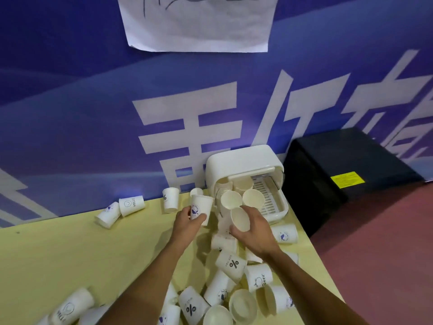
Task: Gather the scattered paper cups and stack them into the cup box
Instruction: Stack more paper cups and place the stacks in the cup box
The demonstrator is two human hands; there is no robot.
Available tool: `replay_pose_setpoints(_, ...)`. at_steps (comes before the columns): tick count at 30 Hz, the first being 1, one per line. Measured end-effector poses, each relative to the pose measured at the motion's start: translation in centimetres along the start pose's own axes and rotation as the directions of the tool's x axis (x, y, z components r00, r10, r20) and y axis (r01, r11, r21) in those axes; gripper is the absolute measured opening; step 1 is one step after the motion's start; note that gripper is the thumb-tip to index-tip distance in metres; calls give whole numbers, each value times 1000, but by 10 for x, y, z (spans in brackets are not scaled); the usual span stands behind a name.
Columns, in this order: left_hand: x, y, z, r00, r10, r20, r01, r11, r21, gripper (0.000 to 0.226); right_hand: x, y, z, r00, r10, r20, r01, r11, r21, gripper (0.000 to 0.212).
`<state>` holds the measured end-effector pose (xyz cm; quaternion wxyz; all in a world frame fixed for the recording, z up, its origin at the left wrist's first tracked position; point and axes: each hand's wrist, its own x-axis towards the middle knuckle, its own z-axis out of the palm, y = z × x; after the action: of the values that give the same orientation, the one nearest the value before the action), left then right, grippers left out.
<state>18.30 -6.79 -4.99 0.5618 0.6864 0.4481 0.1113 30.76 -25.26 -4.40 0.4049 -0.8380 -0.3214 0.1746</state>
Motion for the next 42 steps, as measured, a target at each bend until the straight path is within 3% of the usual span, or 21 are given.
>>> replay_pose_setpoints(4, -9, 31, 35, 995, 79, 61, -75, 995, -58, 48, 2, 16, -42, 991, 40, -124, -48, 997, -61, 71)
replay_pose_setpoints(9, -20, 36, 58, 982, 96, 161, -103, 994, 34, 59, 10, 33, -68, 967, 110, -230, -142, 982, -128, 78)
replay_pose_setpoints(14, -26, 37, 73, 962, 90, 258, -123, 986, 113, 56, 28, 51, -73, 940, 148, -307, -209, 962, -177, 69)
replay_pose_setpoints(17, -27, 37, 77, 938, 75, 339, -132, 980, 150, 49, 46, 61, -72, 944, 154, -293, -209, 964, -166, 69)
replay_pose_setpoints(26, -14, 20, 87, 912, 49, 407, -108, 986, 123, 63, 86, 88, -49, 976, 177, -130, -208, 933, -293, 84)
replay_pose_setpoints(35, -10, 3, 95, 918, -1, 396, -41, 994, 99, 69, 101, 110, -38, 980, 170, -106, -200, 868, -456, 69)
replay_pose_setpoints(42, -11, -5, 92, 927, -12, 375, -40, 991, 131, 68, 99, 115, -32, 968, 223, -115, -251, 866, -433, 62)
